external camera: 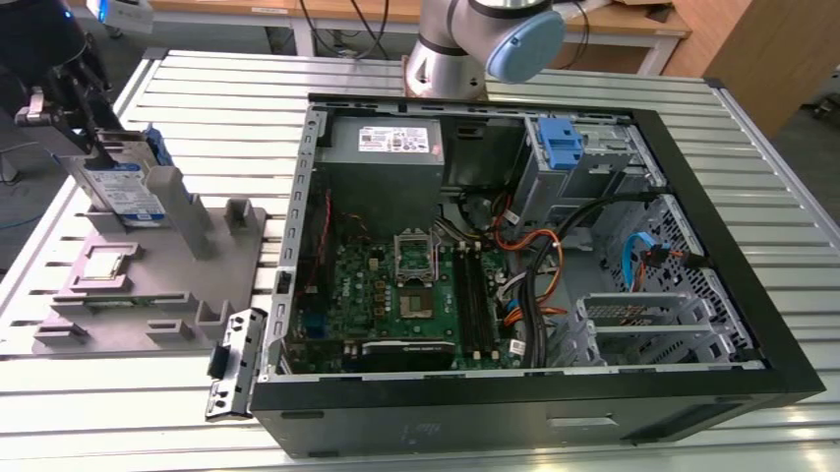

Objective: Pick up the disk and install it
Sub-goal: 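Pick up the disk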

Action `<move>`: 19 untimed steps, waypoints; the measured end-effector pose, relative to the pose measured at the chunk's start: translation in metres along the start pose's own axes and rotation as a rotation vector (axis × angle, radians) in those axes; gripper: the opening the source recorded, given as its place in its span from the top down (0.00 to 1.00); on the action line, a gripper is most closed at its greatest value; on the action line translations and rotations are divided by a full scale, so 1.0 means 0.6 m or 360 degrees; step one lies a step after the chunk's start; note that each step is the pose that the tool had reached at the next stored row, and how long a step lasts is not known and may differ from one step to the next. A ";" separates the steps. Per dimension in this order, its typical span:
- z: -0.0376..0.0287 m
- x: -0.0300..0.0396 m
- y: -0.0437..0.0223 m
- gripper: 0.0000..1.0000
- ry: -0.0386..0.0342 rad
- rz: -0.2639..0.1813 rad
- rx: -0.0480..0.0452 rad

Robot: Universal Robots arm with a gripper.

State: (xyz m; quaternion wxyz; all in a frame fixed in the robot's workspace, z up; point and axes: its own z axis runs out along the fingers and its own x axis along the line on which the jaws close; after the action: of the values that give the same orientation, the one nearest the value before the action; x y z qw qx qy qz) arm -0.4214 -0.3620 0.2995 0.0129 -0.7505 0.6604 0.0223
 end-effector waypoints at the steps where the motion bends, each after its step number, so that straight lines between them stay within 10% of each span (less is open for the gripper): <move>1: 0.000 0.000 0.000 0.41 0.0000 0.0000 0.0000; 19: 0.000 0.000 0.000 0.41 -0.0002 0.0038 -0.0012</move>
State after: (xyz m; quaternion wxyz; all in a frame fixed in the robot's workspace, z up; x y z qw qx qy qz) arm -0.4213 -0.3620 0.2993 0.0104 -0.7425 0.6692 0.0254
